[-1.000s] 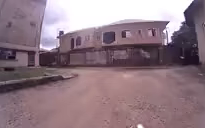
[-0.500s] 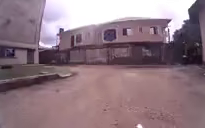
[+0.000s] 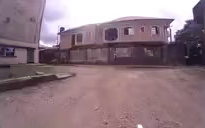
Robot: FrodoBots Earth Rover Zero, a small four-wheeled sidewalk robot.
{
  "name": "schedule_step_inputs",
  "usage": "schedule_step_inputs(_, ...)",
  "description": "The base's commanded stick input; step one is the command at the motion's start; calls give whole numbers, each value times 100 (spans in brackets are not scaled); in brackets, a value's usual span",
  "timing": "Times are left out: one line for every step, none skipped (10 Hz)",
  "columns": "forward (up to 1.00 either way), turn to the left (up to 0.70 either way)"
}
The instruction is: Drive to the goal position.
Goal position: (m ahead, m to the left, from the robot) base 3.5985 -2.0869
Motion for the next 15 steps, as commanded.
schedule_step_inputs(24,4)
schedule_step_inputs(14,2)
schedule_step_inputs(3,1)
schedule_step_inputs(0,0)
schedule_step_inputs(0,0)
schedule_step_inputs(0,0)
schedule_step_inputs(0,0)
schedule_step_inputs(0,0)
schedule_step_inputs(0,0)
schedule_step_inputs(0,0)
schedule_step_inputs(0,0)
schedule_step_inputs(0,0)
schedule_step_inputs(50,8)
schedule_step_inputs(50,8)
schedule_step_inputs(50,8)
